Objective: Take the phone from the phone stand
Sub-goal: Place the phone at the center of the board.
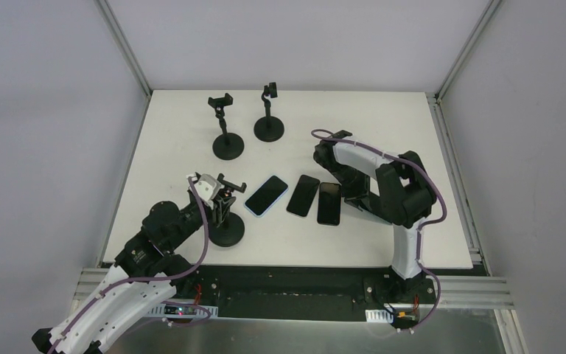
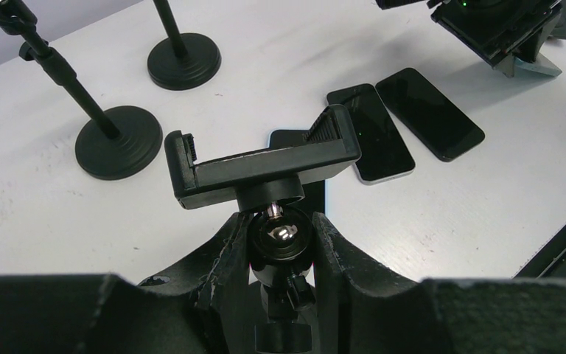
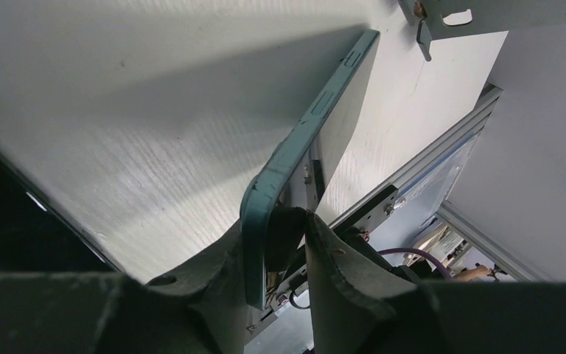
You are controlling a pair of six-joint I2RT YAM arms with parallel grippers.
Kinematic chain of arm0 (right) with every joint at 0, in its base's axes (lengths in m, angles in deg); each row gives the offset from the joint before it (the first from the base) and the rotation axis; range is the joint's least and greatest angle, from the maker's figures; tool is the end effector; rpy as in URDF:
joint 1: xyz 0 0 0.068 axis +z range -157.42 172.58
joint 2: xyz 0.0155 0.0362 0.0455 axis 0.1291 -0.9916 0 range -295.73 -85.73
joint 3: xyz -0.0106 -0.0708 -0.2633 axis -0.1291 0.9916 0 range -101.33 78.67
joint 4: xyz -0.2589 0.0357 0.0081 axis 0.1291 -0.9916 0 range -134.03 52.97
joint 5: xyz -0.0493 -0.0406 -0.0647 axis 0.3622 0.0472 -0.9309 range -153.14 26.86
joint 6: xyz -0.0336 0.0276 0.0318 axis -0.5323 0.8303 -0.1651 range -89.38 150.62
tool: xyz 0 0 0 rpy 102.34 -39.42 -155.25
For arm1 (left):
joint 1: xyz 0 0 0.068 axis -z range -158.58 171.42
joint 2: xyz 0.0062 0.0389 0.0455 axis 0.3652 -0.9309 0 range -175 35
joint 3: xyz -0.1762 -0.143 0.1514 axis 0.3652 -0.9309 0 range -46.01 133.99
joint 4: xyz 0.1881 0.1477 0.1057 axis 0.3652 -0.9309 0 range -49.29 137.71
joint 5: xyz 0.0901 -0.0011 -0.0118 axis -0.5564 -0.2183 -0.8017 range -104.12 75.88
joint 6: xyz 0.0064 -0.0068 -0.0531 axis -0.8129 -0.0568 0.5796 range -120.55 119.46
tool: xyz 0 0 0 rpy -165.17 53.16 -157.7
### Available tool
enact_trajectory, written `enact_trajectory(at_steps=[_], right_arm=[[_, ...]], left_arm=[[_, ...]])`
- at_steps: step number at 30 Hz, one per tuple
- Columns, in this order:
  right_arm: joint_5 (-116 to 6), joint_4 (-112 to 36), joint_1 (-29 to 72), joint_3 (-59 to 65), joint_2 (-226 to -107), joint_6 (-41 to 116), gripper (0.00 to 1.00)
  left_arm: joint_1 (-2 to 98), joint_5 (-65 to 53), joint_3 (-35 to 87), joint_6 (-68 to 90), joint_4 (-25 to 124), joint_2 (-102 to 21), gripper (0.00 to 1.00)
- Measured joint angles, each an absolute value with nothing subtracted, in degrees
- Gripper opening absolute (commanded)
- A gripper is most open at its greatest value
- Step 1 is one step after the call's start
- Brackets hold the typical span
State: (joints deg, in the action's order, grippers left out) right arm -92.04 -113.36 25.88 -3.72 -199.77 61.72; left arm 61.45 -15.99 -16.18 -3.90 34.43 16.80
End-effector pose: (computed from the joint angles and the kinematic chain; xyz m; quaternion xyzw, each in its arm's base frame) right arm 0.2896 0.1696 0.1771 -0.0575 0.9555 -0.2892 0.0033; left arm 0.0824 -0.0676 0.3009 0.2545 0.6705 -0.2081 0.6650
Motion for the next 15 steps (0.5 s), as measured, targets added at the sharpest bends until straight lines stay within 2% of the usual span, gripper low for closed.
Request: enact_trajectory(at_steps=[12, 15], right_arm=[[-91.1, -111.1, 25.9, -3.9, -202.8, 61.2, 0.40], [-90.5, -109.9, 25.9, -3.9, -202.8, 61.0, 0.47]], left_arm=[[61.5, -17.2, -18.2, -2.8, 34.4, 17.5, 0.00], [61.5, -17.7, -18.6, -2.7, 34.4, 17.6, 0.00]])
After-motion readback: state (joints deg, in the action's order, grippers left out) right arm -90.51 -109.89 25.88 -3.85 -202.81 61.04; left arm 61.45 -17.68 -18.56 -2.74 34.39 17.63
